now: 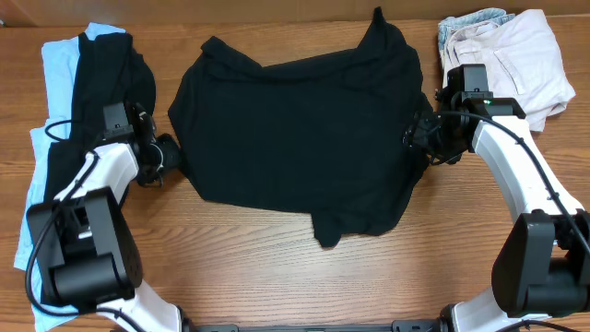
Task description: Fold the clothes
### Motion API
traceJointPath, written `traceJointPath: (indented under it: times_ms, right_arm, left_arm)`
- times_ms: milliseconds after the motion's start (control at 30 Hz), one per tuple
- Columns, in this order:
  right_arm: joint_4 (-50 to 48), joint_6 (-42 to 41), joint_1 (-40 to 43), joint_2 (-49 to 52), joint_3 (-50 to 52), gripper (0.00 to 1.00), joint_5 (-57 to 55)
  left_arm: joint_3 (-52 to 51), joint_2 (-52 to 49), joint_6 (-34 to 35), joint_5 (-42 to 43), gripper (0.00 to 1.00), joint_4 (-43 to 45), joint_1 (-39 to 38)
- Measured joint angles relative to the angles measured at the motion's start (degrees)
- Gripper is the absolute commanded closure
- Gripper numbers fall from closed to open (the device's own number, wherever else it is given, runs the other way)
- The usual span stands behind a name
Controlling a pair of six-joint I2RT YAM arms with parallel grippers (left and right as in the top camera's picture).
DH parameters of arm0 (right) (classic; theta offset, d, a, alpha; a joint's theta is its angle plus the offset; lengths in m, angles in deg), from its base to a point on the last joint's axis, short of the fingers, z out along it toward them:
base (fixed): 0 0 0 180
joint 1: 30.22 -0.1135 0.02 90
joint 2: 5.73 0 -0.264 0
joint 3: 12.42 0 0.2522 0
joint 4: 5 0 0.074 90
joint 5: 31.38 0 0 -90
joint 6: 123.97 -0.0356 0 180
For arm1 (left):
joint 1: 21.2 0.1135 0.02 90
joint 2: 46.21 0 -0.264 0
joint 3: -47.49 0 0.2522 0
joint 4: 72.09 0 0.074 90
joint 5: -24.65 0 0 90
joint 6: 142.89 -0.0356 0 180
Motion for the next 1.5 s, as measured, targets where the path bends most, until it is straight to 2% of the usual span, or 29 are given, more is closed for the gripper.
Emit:
traceJointPath:
  times_ms: [200, 367, 533, 700, 933, 1033, 1233, 1500]
  right_arm:
    - [0.9, 0.0, 0.0, 0.0, 0.0, 0.32, -0.6]
    - [0.9, 0.0, 0.0, 0.0, 0.0, 0.32, -0.8]
    - [0.9, 0.0, 0.0, 0.0, 0.0, 0.32, -0.8]
    - [1.0, 0.0, 0.0, 0.0, 0.0, 0.32, -0.8]
    - [1.4, 0.0, 0.0, 0.0, 0.0, 0.33, -0.8]
    - [2.1, 0.0, 0.0, 0.0, 0.0, 0.34, -0.8]
    - [4.6, 0.0, 0.0, -0.3, 0.0, 0.34, -0.5]
    - [13.7, 0.0, 0.0, -9.4, 0.0, 0.34, 1.4]
  left_arm:
    - [0.2, -0.5, -0.2, 0.8, 0.53, 1.1, 0.0]
    - [0.2, -0.8, -0.2, 0.9, 0.69, 1.5, 0.0]
    - [0.2, -1.0, -0.4, 0.8, 0.75, 1.7, -0.1]
    - [0.2, -1.1, -0.6, -1.5, 0.96, 1.7, -0.1]
    - [0.3, -1.6, -0.6, -3.0, 0.96, 3.6, -0.2]
    - [2.4, -1.6, -0.6, -3.5, 0.96, -3.7, -0.2]
    - [11.2, -0.5, -0.9, -5.7, 0.96, -26.4, -0.2]
    - [15.9, 8.1, -1.0, -11.7, 0.96, -36.2, -0.2]
